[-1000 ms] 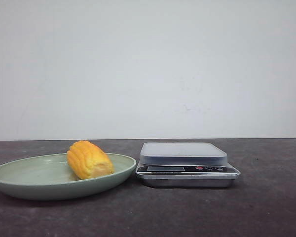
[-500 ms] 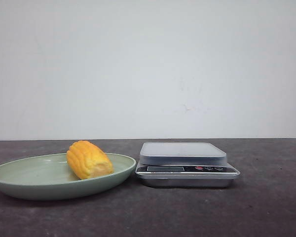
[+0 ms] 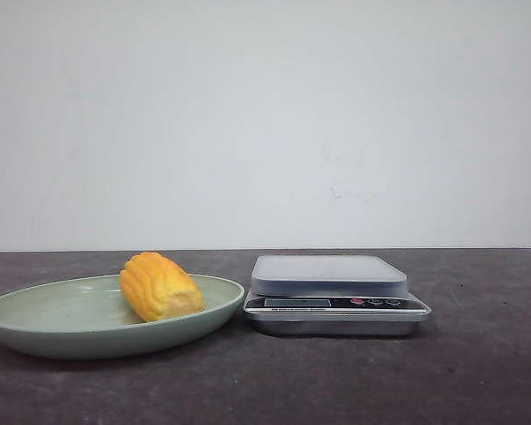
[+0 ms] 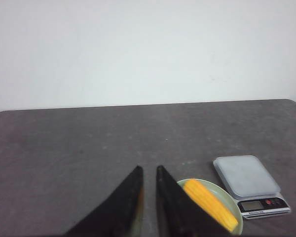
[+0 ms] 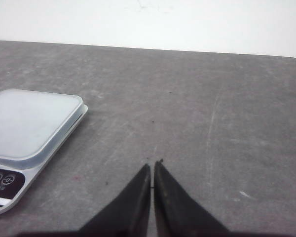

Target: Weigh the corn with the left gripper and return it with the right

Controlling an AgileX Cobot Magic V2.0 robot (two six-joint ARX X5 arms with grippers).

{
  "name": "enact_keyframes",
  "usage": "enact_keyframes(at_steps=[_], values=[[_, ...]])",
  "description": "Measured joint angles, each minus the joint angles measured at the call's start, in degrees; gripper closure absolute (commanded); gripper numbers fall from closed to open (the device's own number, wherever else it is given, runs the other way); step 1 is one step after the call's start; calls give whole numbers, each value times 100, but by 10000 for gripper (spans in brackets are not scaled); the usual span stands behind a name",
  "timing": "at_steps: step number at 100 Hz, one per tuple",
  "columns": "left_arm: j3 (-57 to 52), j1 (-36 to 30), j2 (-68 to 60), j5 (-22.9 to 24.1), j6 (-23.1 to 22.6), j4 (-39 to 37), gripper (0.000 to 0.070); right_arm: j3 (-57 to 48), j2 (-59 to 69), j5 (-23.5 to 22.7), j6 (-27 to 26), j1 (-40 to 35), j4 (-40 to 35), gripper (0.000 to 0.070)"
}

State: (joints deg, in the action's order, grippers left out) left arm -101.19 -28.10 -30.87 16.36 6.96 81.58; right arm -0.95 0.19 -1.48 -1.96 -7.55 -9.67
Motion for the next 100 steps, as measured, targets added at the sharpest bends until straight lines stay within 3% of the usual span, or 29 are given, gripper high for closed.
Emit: enact_keyframes(at_steps=[17,36,49,77,87,100], values=[[352,286,175,-280,-66,-280,699,0,0,0,2,0,0,693],[2085,667,772,-446,-446,-2796,699,0,0,0,2,0,2,693],[3762,1095,1320,-496,-487,-3974,699,0,0,0,0,0,0,693],[7217,2100,2006,-2100,-442,-5932,699,0,0,0,0,0,0,693],[8067,2293,2175,-2223,-420,-6481,699,2,0,0,2,0,0,694],[8878,2437,2516,-2210,-385,-6653,699,2,0,0,0,0,0,693]])
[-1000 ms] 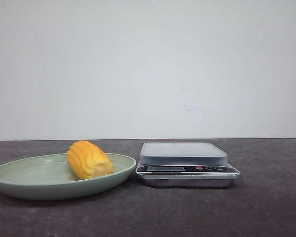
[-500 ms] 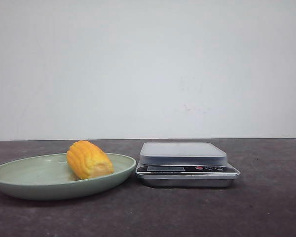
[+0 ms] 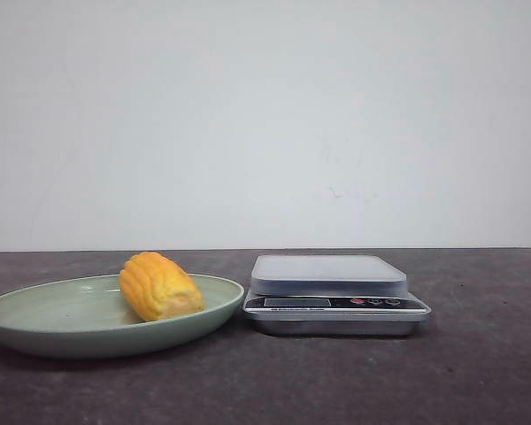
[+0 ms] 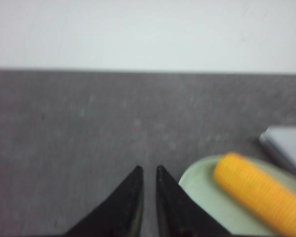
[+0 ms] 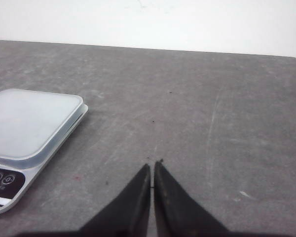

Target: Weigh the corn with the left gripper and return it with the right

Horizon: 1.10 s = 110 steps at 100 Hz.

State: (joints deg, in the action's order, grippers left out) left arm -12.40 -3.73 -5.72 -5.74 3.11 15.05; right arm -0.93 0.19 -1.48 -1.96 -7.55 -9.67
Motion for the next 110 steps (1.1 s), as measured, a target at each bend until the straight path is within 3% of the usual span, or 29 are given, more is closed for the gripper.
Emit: enact_keyframes(at_steps=[37,70,110], values=[[918,444,535,260,-31,-83,699,2,2,-2,2,0,0,693],[922,542,549,302,-575,-101,699,2,0,0,2,0,2,693],[931,675,549,411,-326,-118,699,2,0,0,2,0,2,694]])
